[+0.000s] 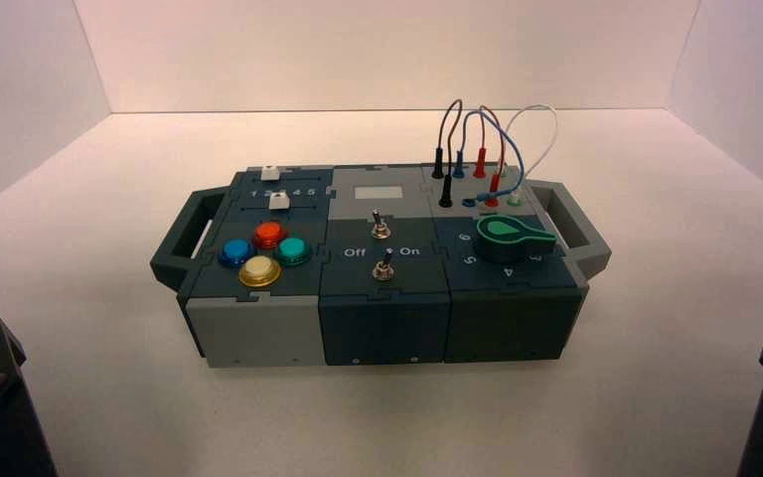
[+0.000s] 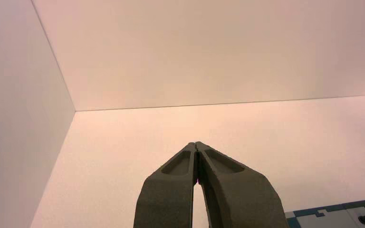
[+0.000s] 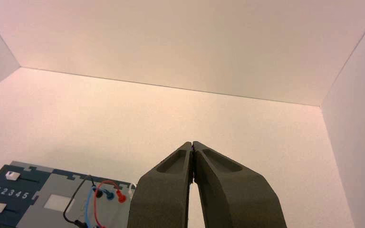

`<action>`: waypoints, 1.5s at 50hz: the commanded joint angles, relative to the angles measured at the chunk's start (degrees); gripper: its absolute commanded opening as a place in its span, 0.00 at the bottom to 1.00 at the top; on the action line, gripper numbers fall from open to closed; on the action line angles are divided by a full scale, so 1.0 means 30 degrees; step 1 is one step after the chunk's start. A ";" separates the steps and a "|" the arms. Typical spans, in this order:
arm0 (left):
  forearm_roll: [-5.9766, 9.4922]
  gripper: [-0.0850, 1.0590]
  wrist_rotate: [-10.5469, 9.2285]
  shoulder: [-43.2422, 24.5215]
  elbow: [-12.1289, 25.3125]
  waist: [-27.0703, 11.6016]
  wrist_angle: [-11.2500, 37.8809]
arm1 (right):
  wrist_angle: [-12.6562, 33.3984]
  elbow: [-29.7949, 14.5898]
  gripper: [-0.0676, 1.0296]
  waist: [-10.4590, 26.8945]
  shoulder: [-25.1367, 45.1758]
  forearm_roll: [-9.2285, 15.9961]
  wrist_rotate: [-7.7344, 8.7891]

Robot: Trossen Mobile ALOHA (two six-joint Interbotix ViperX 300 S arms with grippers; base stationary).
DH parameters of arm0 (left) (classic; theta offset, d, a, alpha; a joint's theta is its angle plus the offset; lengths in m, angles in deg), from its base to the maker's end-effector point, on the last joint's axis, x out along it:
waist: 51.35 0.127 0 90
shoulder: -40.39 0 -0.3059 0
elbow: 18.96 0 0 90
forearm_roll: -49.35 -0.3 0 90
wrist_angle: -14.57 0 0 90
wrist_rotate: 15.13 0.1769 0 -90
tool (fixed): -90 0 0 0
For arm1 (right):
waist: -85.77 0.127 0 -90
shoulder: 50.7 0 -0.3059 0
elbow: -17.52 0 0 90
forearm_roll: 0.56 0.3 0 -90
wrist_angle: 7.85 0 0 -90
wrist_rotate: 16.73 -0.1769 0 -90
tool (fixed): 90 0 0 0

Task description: Turn the knob to position 4.

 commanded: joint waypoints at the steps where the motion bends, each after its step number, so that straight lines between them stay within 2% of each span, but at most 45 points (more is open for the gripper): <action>1: -0.0059 0.05 0.0117 -0.0059 0.0264 0.0059 -0.0205 | -0.0117 -0.0410 0.04 -0.0059 0.0059 -0.0029 0.0000; 16: -0.0059 0.05 0.0117 -0.0205 0.0264 0.0059 -0.0059 | 0.0029 -0.0352 0.04 -0.0088 0.0088 -0.0029 0.0000; 25: -0.0059 0.05 0.0117 -0.0586 0.0381 -0.1055 0.0791 | 0.0469 -0.0322 0.04 -0.0059 0.0264 -0.0029 0.0000; 38: -0.0059 0.05 0.0117 -0.1670 0.0557 -0.4072 0.1436 | 0.1113 -0.0381 0.04 -0.0059 0.1143 -0.0029 0.0000; 46: -0.0059 0.05 0.0117 -0.2373 0.0645 -0.6387 0.1963 | 0.1523 -0.0527 0.04 0.0000 0.1934 0.0000 0.0000; 57: 0.0088 0.05 0.0117 -0.3252 0.0586 -1.0459 0.4072 | 0.2402 -0.0850 0.04 0.0029 0.2783 0.0000 0.0000; 63: 0.0117 0.05 0.0117 -0.3369 0.0293 -1.1631 0.4424 | 0.2666 -0.0938 0.04 0.0029 0.3076 0.0000 0.0000; 64: 0.0176 0.05 0.0088 -0.3340 0.0146 -1.2451 0.4570 | 0.3135 -0.1113 0.04 0.0029 0.3398 0.0000 0.0088; 68: 0.0293 0.05 0.0059 -0.3369 0.0029 -1.3213 0.4658 | 0.3809 -0.1348 0.04 0.0029 0.3838 -0.0029 0.0293; 75: 0.0439 0.05 0.0029 -0.3574 -0.0117 -1.4473 0.4746 | 0.5332 -0.1787 0.04 0.0205 0.4600 0.0000 0.0322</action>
